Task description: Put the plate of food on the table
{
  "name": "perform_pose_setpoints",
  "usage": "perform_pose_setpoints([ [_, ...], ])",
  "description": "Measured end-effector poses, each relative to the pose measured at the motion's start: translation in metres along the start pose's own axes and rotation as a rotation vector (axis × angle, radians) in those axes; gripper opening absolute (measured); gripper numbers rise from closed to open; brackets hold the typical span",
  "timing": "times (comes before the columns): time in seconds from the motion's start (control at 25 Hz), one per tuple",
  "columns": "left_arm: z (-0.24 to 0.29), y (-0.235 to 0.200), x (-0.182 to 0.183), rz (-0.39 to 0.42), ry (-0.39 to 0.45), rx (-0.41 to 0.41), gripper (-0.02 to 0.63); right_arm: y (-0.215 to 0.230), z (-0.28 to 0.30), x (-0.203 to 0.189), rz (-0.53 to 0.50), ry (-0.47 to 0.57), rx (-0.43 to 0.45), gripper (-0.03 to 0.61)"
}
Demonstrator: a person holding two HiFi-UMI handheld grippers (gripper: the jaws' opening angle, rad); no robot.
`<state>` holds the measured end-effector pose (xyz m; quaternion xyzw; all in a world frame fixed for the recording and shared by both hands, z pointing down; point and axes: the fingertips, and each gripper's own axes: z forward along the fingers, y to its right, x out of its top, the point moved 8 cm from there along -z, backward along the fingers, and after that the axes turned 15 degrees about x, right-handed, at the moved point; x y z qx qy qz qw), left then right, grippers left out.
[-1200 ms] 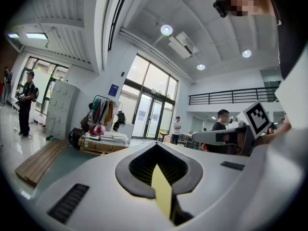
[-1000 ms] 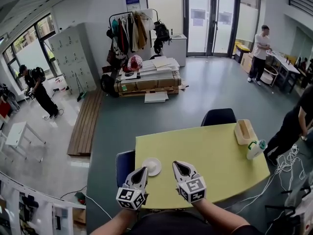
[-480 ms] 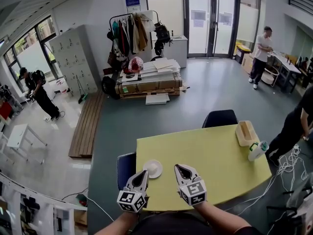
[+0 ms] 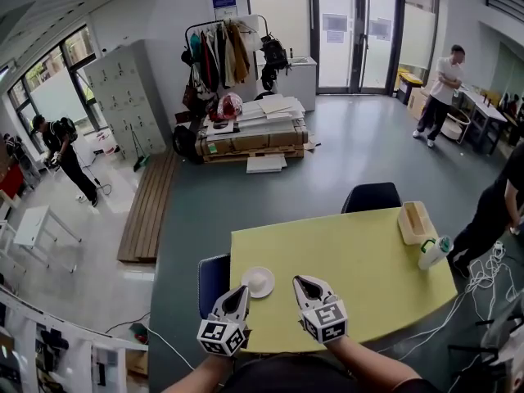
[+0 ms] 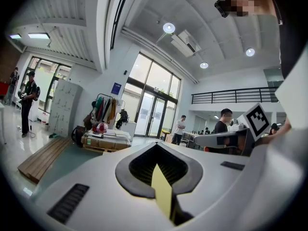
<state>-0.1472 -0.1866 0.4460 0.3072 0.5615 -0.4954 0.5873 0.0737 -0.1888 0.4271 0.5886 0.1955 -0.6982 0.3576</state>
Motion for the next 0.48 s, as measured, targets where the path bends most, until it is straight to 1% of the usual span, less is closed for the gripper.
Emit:
perform_pose_setpoints([
  [0.2, 0.0014, 0.0008, 0.0003, -0.002, 0.01, 0.0, 0.007, 0.0043, 0.0018, -0.0014, 0.011, 0.016, 0.021, 0.012],
  [0.48, 0.0046, 0.0019, -0.0006, -0.023, 0.003, -0.009, 0.007, 0.0091, 0.0037, 0.0031, 0.027, 0.013, 0.008, 0.012],
])
